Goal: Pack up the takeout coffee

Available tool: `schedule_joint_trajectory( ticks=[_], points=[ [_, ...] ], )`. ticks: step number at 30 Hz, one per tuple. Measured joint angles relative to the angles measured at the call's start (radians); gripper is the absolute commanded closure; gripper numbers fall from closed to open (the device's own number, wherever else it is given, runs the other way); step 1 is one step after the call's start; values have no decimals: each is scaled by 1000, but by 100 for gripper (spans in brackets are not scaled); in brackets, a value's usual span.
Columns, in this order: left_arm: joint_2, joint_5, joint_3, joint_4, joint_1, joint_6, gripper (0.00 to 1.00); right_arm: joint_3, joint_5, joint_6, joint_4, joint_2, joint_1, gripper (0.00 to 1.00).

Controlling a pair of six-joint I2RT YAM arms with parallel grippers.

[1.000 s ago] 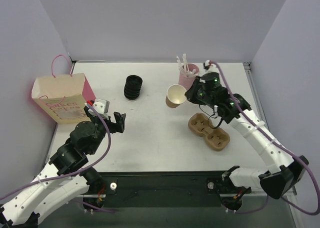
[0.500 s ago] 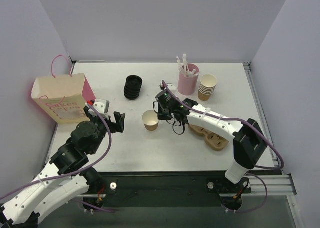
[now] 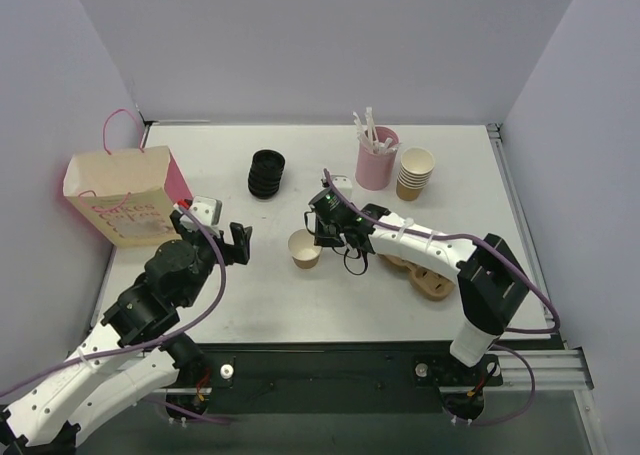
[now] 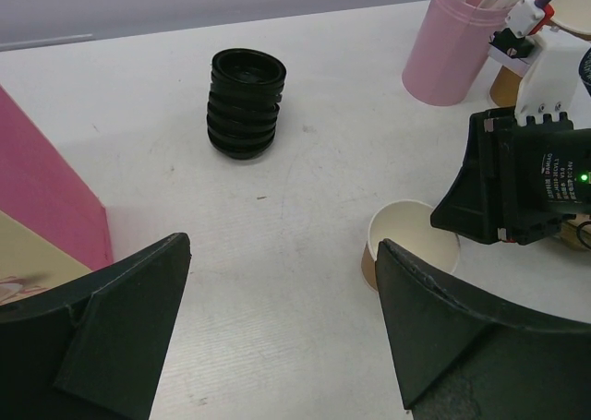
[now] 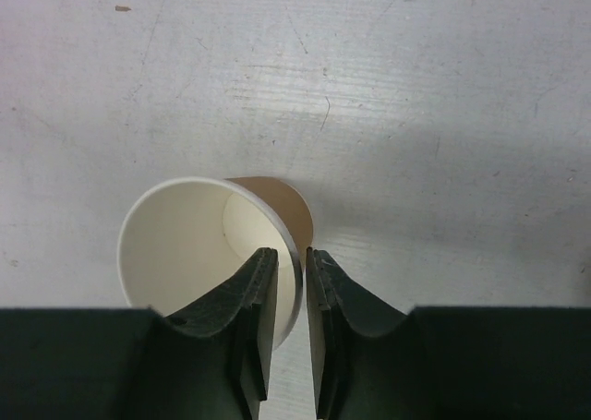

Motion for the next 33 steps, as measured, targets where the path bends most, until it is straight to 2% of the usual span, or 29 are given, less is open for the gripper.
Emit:
schedule_joint_trajectory(
  ticks=[4, 8, 13, 16, 21, 28, 33],
  points=[
    [5, 5, -1, 0, 0, 2, 9, 0, 7, 5, -2, -3, 0, 71],
    [7, 18, 7, -26, 0, 5, 9, -1, 6, 4, -26, -32, 1, 70],
    [91, 8, 82, -73, 0, 21, 9, -71, 12, -16, -56, -222, 37, 69],
    [257, -34, 200, -100, 2, 37, 10, -118, 19, -37, -66, -348, 93, 69],
    [565, -31, 422, -103, 40, 75, 18, -176, 53, -74, -76, -505, 189, 69],
    [992, 53, 728, -129, 162, 105, 25, -272, 115, -99, -93, -618, 249, 70],
    [1249, 95, 931, -179, 200, 131, 30, -298, 152, -118, -102, -668, 263, 71]
  ],
)
